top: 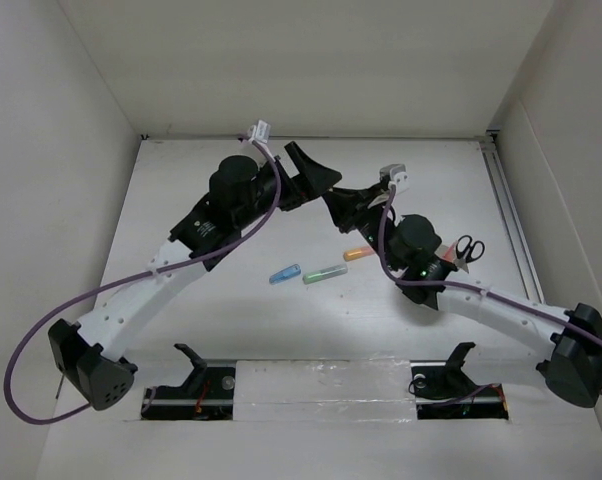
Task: Sort the stationery into containers
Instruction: Pick up the stationery from the center of the board, then place the stationery in the storage box.
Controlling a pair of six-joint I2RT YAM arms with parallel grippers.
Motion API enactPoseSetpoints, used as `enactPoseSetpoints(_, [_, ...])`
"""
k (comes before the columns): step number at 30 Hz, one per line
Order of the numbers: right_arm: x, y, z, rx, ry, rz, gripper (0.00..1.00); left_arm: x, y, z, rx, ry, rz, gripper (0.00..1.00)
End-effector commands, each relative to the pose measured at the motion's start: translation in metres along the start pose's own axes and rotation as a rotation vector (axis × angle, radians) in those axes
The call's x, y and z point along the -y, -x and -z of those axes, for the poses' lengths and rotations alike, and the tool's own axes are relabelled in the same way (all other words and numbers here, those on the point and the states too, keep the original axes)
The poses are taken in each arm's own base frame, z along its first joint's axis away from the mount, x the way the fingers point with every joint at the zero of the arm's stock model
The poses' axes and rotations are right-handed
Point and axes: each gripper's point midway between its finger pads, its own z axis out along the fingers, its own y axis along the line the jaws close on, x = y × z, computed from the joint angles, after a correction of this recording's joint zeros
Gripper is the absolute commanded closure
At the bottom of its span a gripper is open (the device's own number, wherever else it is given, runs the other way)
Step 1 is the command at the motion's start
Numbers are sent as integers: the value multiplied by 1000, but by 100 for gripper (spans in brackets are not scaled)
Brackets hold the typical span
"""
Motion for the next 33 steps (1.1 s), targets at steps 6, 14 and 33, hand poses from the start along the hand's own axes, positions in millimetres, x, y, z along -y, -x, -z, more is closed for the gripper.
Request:
enactPoseSetpoints(6, [44,-1,11,-74,-173,81,100,33,77,56,305,6,-48,0])
enactPoseSetpoints(14, [154,29,92,-145,-820,45,100,-60,80,87,350,403,-113,0])
enactPoseSetpoints(33, [204,-1,185,-185,-1230,-70,100,-165,32,114,122,698,-250,0])
